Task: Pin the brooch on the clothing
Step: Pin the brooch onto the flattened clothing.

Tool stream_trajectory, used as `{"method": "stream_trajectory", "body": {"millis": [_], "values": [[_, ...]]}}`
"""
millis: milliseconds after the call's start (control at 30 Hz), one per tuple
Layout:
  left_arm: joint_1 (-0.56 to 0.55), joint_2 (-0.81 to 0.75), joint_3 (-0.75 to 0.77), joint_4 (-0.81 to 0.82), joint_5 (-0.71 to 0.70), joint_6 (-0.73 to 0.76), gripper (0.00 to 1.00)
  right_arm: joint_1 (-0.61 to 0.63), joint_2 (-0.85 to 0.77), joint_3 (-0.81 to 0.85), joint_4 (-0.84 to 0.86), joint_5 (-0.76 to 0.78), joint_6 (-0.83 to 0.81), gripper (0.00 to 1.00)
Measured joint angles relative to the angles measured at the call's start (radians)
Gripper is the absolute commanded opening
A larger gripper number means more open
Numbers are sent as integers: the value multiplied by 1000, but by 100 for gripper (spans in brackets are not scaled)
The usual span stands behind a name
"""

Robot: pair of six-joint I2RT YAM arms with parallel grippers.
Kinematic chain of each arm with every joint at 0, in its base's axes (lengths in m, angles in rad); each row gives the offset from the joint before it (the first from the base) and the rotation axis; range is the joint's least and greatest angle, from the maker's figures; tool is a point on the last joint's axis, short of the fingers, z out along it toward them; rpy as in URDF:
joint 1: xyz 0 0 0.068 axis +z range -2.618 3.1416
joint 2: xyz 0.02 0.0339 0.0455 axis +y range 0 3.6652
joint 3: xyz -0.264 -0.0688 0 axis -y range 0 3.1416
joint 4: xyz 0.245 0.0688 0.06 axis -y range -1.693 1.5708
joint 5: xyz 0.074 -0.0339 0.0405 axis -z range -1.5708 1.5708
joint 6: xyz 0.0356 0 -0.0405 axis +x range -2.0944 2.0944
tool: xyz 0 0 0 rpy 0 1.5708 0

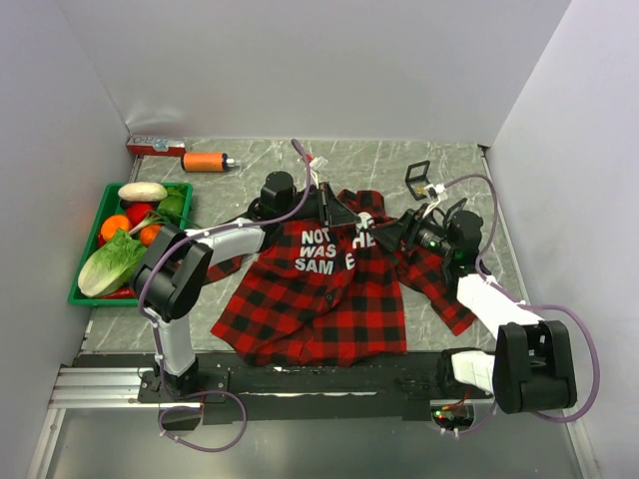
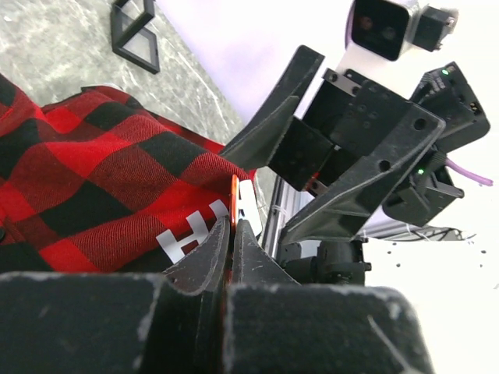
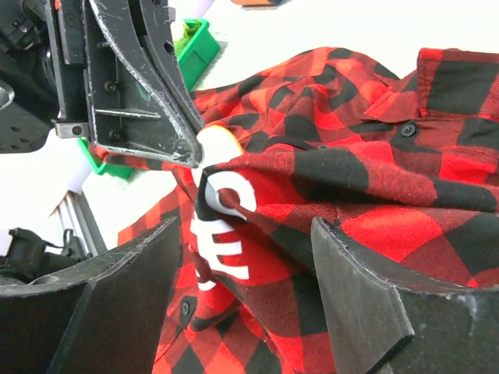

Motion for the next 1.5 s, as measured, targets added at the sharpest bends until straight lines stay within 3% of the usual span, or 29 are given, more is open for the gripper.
{"method": "stream_trajectory", "body": {"millis": [1100,1500], "values": [[1,0,-26,47,65,-43,1,0,147,6,227,-91,123,59],[1,0,-26,37,69,-41,1,14,167,18,234,-110,130,47]]}}
